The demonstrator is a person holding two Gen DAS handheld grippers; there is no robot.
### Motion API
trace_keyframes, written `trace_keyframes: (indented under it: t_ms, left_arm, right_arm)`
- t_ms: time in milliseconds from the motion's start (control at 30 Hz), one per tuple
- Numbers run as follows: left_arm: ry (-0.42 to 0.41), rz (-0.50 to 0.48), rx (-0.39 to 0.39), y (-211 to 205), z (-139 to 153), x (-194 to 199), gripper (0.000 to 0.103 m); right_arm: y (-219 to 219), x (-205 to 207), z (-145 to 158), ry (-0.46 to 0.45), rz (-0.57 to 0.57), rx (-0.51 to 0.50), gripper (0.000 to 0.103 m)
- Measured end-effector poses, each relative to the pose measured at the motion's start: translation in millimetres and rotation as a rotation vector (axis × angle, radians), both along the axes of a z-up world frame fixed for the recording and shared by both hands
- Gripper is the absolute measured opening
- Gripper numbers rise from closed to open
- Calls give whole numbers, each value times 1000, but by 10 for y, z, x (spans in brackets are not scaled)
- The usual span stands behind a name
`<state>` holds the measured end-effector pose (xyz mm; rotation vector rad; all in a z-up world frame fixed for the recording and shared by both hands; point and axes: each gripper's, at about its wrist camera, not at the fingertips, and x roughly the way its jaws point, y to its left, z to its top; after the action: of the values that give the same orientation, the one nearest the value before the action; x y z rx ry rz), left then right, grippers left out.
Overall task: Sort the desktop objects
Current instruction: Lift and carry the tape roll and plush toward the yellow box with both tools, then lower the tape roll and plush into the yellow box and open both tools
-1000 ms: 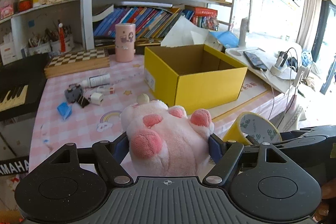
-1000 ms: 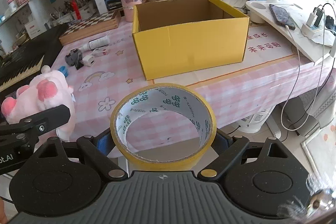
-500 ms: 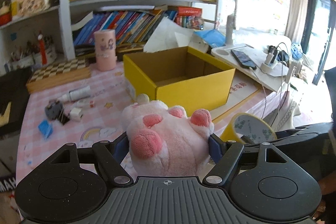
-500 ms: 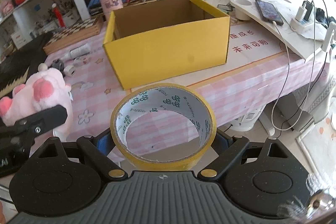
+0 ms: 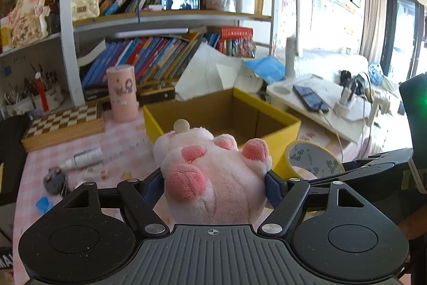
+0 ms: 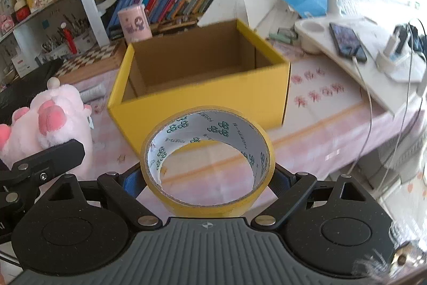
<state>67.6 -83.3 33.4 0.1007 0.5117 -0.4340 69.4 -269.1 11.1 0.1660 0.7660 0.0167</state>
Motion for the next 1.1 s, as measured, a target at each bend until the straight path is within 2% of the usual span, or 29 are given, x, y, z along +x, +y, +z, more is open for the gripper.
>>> trace_keyframes:
  t_ms: [300,567,767,967,1100]
  left_arm:
    - [-61,47,-10,-269,146,495,77]
    - [-58,115,24,-478,97,891,77]
    - [-31,127,59,-656,-38,1146,77]
    - [60,149,53,-782,-225,1377,77]
    - [114,155,86,-869,-347,1524,77]
  right_arm:
    - [-275,506,276,-100,53,-32,90]
    - [-547,1061,369,-141,97,-61,90]
    - [-687,1447,369,-135,134,-51,90]
    - [-643,1763,306,-98,193,-7,90]
    - [-532,1972,240,-64,238,-4,90]
